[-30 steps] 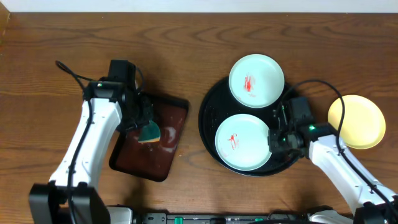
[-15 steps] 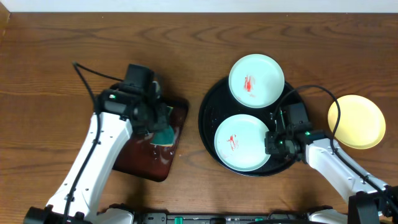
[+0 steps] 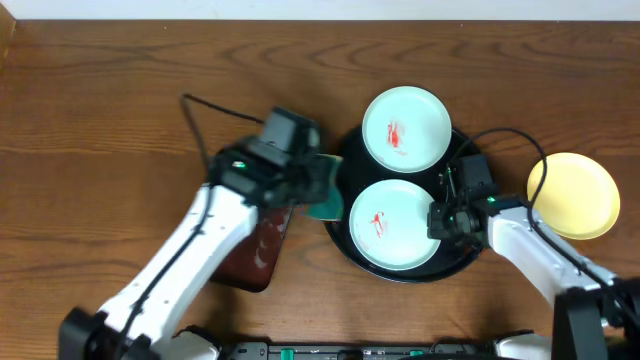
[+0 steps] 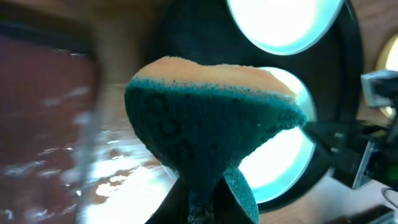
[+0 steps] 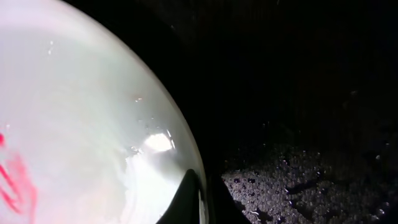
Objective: Clean dirty plates on tray and stack at the side
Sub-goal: 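Carry the sponge with the left gripper onto the lower pale green plate, then scrub the lower pale green plate with the sponge, right gripper holding rim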
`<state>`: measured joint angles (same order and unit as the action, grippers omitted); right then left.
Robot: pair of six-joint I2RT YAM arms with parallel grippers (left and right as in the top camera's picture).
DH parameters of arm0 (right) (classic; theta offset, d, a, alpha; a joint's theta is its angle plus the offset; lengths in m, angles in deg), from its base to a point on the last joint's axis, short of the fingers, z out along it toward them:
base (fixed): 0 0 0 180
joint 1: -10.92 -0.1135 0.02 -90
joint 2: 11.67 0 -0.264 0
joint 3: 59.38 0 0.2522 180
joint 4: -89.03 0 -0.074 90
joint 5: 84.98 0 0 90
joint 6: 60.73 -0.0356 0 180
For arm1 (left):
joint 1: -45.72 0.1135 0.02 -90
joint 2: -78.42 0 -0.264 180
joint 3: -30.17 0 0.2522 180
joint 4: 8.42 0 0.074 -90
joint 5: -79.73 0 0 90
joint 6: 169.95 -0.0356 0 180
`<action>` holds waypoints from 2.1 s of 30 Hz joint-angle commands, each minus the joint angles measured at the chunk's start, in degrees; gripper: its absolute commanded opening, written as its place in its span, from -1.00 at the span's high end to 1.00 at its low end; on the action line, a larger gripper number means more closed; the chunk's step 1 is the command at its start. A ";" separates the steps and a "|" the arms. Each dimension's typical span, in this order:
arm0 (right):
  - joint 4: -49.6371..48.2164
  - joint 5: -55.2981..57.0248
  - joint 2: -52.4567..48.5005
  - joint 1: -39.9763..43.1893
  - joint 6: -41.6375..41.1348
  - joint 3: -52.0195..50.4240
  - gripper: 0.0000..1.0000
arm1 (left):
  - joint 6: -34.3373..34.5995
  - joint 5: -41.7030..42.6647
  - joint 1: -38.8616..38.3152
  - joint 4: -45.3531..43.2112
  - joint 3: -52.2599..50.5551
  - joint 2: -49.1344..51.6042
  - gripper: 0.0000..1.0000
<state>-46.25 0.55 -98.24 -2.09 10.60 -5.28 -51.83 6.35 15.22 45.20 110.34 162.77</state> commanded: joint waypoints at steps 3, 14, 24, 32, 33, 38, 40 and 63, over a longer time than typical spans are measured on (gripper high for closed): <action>-0.09 2.16 -4.17 0.55 -1.22 0.07 0.98 | 7.41 0.96 -6.97 -4.07 0.94 7.34 0.85; -0.11 0.98 -4.17 0.55 -1.01 0.07 0.98 | 19.02 10.60 -14.27 -17.51 0.94 21.20 0.85; 0.17 0.96 -4.17 0.55 -1.01 0.07 0.98 | 21.51 9.51 -15.19 -21.09 0.96 30.56 0.85; 1.62 0.74 -4.20 0.55 -1.01 0.07 0.98 | 18.45 -10.16 -13.55 -7.72 2.99 31.74 0.85; 1.66 0.74 -4.20 0.55 -1.01 0.07 0.98 | 18.40 -13.03 -13.27 -4.96 4.00 31.74 0.85; 1.64 0.76 -4.20 0.55 -1.01 0.07 0.98 | 15.82 -22.49 -12.63 3.74 8.63 31.74 0.85; 1.64 0.76 -4.20 0.55 -1.01 0.07 0.98 | 14.93 -25.53 -12.63 6.03 9.99 31.74 0.85; 1.55 0.76 -4.20 -0.26 -1.03 0.07 0.98 | 14.56 13.00 -15.63 -10.64 12.41 37.73 0.85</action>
<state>-45.29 -0.06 -100.12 -1.46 9.07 -3.51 -36.91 7.25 2.57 37.94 123.52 195.62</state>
